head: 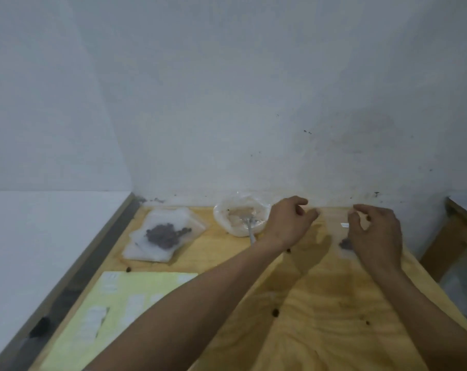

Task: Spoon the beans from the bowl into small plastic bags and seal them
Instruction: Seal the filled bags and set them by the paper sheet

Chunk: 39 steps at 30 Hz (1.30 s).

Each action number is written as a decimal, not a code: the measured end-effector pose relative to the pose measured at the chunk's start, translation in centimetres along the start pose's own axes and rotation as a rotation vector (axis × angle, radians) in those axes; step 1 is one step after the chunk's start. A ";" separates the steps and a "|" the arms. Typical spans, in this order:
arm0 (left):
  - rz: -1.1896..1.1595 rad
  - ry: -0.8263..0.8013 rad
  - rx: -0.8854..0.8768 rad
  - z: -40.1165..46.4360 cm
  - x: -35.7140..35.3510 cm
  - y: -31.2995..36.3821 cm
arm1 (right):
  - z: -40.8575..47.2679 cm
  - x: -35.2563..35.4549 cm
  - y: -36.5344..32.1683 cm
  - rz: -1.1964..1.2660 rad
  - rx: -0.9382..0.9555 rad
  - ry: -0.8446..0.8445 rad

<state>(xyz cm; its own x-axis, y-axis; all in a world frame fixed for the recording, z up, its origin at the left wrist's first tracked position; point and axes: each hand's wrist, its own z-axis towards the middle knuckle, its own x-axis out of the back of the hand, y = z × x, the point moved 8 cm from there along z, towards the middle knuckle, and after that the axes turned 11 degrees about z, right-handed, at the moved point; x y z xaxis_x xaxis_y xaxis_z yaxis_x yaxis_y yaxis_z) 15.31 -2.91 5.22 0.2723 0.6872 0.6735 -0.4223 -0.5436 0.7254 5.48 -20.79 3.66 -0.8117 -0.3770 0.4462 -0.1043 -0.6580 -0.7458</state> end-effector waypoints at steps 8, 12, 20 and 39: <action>0.094 0.203 0.111 -3.6 12.2 -6.7 | -3.5 -6.9 -12.5 0.191 0.178 -0.199; 0.136 0.240 0.227 -6.5 17.5 -11.7 | -7.1 -11.1 -17.4 0.216 0.247 -0.370; 0.326 0.197 0.413 -10.6 22.9 -20.0 | -14.1 -20.5 -20.4 0.025 0.131 -0.779; 0.155 0.289 0.460 -9.2 23.2 -23.9 | -15.4 -26.3 -17.5 0.653 -0.689 -0.755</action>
<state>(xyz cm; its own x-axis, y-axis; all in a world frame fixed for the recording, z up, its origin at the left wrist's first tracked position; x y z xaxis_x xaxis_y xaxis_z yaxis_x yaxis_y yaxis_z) 23.77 30.51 2.18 -0.0376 0.6512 0.7579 -0.0002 -0.7585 0.6517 19.82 10.68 -2.63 -0.3103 -0.9445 -0.1075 -0.2709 0.1962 -0.9424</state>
